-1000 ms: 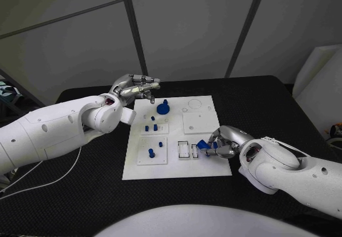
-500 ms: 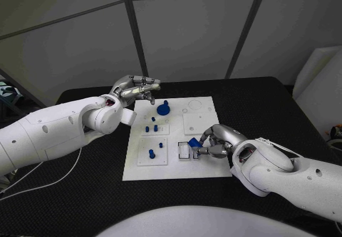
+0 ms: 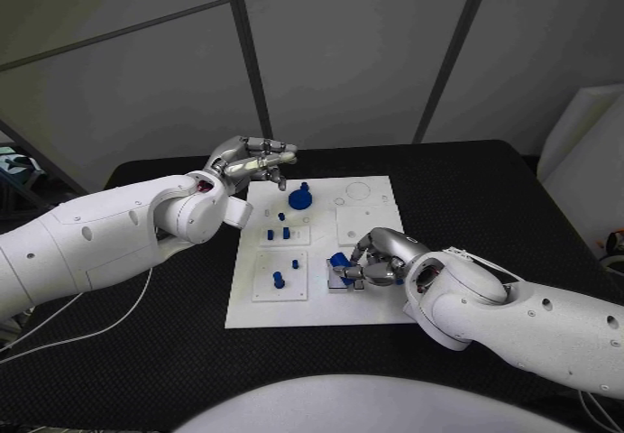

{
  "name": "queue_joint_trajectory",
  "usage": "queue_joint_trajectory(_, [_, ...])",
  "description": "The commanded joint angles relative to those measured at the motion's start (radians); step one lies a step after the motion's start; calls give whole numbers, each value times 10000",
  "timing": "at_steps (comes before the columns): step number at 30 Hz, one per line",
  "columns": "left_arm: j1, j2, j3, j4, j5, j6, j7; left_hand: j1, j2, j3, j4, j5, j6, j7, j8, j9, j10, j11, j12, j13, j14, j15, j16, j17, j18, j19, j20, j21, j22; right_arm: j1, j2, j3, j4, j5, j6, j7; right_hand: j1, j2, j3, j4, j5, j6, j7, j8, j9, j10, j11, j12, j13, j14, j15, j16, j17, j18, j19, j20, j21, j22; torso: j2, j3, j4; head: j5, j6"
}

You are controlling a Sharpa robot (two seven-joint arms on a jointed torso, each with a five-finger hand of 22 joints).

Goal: Assemble the parts on the task board

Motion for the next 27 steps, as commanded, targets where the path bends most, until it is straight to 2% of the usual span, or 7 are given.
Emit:
queue_joint_trajectory(1, [18, 3, 7, 36, 22, 114, 37, -55, 22, -52, 6, 32, -88, 6, 38, -2, -65, -13, 47, 14, -63, 11, -29, -17, 488, -75, 17, -46, -17, 20, 74, 7, -93, 95, 477, -75, -148, 13, -111, 12, -88, 173, -124, 101, 44, 60, -43, -28, 21, 756, -78, 36, 1199, -150, 1016, -77, 66, 2634, -1, 5, 6, 33, -22])
queue_joint_trajectory(8, [19, -24, 8, 54, 22, 109, 31, -55, 22, -52, 6, 32, -88, 6, 38, -2, -65, -13, 47, 14, -63, 11, -29, -17, 488, -75, 17, -46, -17, 21, 206, 6, -212, 96, 658, -178, -345, 90, -280, 14, -306, 222, -173, 227, 164, 60, -84, -78, 25, 753, -112, 25, 1188, -150, 1016, -108, 66, 2634, 0, 10, -16, 91, -57])
queue_joint_trajectory(10, [19, -27, 8, 57, 22, 109, 30, -55, 22, -52, 6, 32, -88, 6, 38, -2, -65, -13, 47, 14, -63, 11, -29, -17, 488, -75, 17, -46, -17, 21, 233, 6, -230, 88, 648, -200, -498, 161, -422, 14, -674, 185, -189, 291, 249, 63, -95, -111, 37, 751, -130, 18, 1182, -150, 1016, -127, 66, 2634, -2, 8, -18, 107, -64])
queue_joint_trajectory(15, [19, -30, 8, 59, 22, 108, 29, -55, 22, -52, 6, 32, -88, 6, 38, -2, -65, -13, 47, 14, -63, 11, -29, -17, 488, -75, 17, -46, -17, 21, 291, 5, -258, 54, 534, -199, -1069, 231, -850, 24, -1959, 101, -191, 410, 413, 48, -99, -199, 42, 745, -131, -9, 1151, -150, 1016, -137, 66, 2634, -6, 10, -7, 120, -67])
queue_joint_trajectory(20, [19, -39, 8, 57, 22, 105, 28, -55, 22, -52, 6, 32, -88, 6, 38, -2, -65, -13, 47, 14, -63, 11, -29, -17, 488, -75, 17, -46, -17, 20, 304, 5, -271, -5, 351, -186, -1684, 244, -1155, 38, -2784, 7, -178, 486, 531, 1, -87, -317, 5, 737, -122, -37, 1118, -150, 1016, -130, 66, 2634, -5, 10, -15, 137, -58])
queue_joint_trajectory(27, [19, -41, 8, 59, 22, 115, 19, -55, 22, -52, 6, 32, -88, 6, 38, -2, -65, -13, 47, 14, -63, 11, -29, -17, 488, -75, 17, -46, -17, 19, 255, 5, -217, -135, 215, -157, -2005, 292, -1227, 38, -2908, -21, -180, 547, 601, -17, -84, -365, 3, 739, -120, -35, 1130, -150, 1016, -126, 66, 2634, -2, 18, -24, 143, -51])
